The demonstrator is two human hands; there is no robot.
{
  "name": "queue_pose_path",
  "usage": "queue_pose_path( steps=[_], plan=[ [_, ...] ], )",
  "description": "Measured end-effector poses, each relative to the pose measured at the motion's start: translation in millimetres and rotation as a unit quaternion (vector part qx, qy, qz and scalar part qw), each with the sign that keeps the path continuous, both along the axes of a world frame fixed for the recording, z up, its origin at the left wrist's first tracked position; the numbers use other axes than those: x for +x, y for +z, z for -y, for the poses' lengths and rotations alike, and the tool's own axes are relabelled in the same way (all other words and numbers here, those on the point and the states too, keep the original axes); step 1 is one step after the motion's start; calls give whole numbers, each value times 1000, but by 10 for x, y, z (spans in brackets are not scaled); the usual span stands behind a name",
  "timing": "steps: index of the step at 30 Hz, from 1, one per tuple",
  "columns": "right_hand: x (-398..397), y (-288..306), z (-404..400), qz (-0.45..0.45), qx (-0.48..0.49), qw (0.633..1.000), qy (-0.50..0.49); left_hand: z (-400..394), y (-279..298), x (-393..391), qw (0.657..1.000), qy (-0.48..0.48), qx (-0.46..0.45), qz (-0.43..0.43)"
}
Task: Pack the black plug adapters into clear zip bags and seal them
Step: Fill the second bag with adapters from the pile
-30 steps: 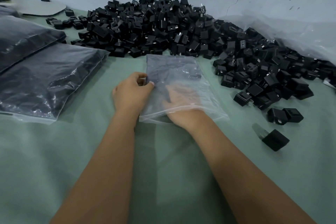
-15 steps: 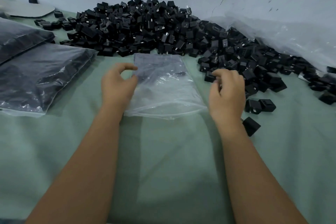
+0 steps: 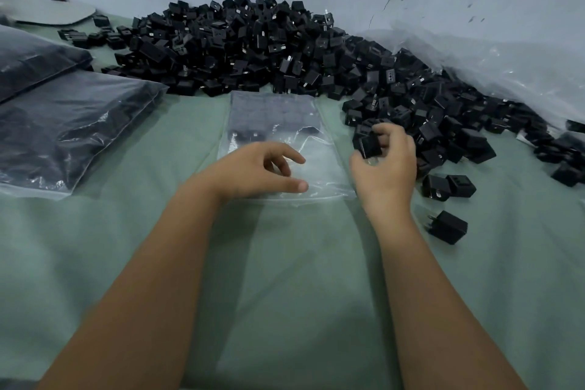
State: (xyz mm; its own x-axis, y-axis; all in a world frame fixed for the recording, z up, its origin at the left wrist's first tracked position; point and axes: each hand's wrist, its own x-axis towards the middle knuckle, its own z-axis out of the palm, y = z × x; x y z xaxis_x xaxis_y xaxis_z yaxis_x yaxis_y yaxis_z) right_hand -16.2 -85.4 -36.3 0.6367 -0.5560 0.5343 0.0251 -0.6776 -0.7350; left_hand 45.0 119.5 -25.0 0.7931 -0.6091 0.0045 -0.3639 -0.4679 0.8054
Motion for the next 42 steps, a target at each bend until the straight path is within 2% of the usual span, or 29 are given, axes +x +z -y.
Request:
queue_pose_path(
  steps=[3,6,9,12,16,22,29,34,42],
  plan=[
    [-72,62,-299,127,10,990,65,-26,-11,3,1000,-15,-8,-4],
    [-142,75,-556,154,-22,977,144,-41,-34,19,1000,-15,-21,0],
    [-203,85,-715,123,-71,963,228,-33,-40,21,999,12,-30,-6],
    [-210,76,-777,61,-146,956,247,-30,-46,14,997,26,-73,-21],
    [-198,29,-744,-32,-155,944,289,-36,-83,34,995,54,-79,-16],
    [-142,-48,-734,-76,-189,945,255,-13,-120,59,984,129,-120,8],
    [-156,-20,-742,-70,-246,947,194,-22,-123,67,985,121,-122,8],
    [-144,-27,-767,-114,-325,920,185,-17,-112,63,983,131,-131,8],
    [-160,7,-755,-114,-323,925,164,-29,-65,42,979,126,-159,1]
  ],
)
